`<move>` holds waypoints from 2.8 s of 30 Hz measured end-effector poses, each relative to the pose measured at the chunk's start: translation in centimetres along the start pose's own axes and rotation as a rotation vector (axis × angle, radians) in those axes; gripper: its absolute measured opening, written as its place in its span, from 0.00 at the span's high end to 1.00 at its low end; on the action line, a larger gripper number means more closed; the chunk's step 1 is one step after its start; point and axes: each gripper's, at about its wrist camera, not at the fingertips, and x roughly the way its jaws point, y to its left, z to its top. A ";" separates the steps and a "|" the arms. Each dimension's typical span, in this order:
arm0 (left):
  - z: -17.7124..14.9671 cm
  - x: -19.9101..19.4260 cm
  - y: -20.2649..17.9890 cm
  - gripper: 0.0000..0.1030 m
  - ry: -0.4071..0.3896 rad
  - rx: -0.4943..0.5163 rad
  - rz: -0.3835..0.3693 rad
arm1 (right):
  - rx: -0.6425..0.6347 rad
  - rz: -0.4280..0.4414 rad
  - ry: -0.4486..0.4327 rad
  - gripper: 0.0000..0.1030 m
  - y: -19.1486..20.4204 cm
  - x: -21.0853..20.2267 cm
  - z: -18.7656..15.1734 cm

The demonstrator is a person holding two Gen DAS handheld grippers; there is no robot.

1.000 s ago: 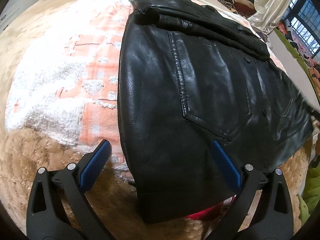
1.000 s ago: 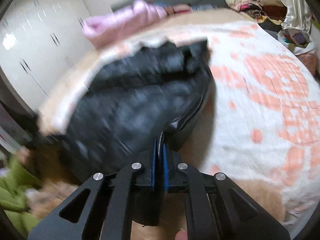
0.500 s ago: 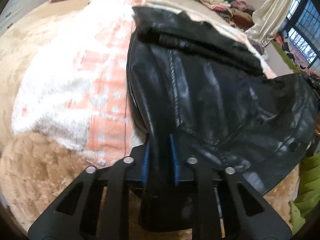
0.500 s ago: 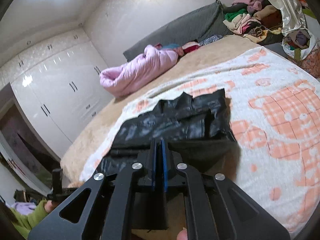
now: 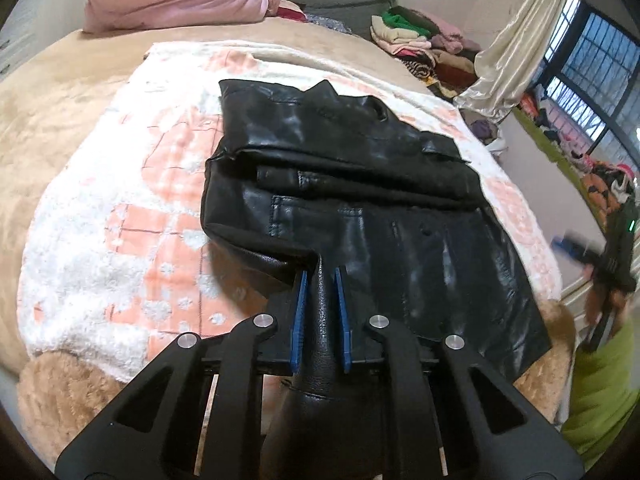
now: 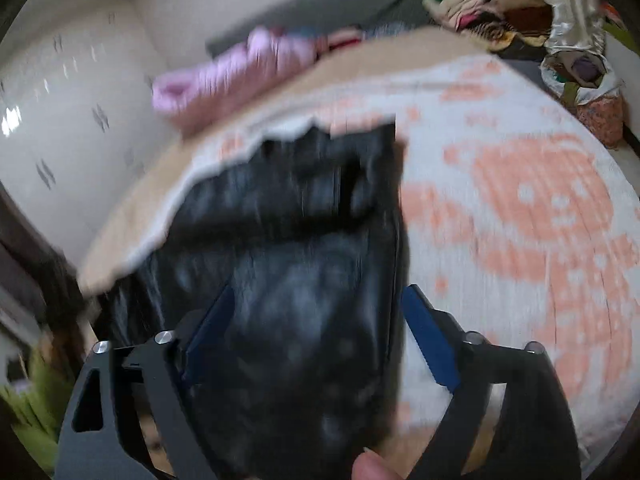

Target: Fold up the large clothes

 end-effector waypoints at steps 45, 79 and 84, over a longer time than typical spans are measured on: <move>3.9 -4.8 8.3 0.58 -0.115 -0.179 0.088 | 0.410 0.288 -0.161 0.95 -3.3 10.8 16.6; 15.1 9.9 4.8 0.23 -0.053 -0.056 0.081 | -0.195 -0.237 -0.076 0.32 -0.8 19.6 17.4; 15.3 11.2 3.8 0.73 -0.037 -0.015 0.118 | -0.139 -0.191 -0.062 1.00 -1.9 21.2 17.7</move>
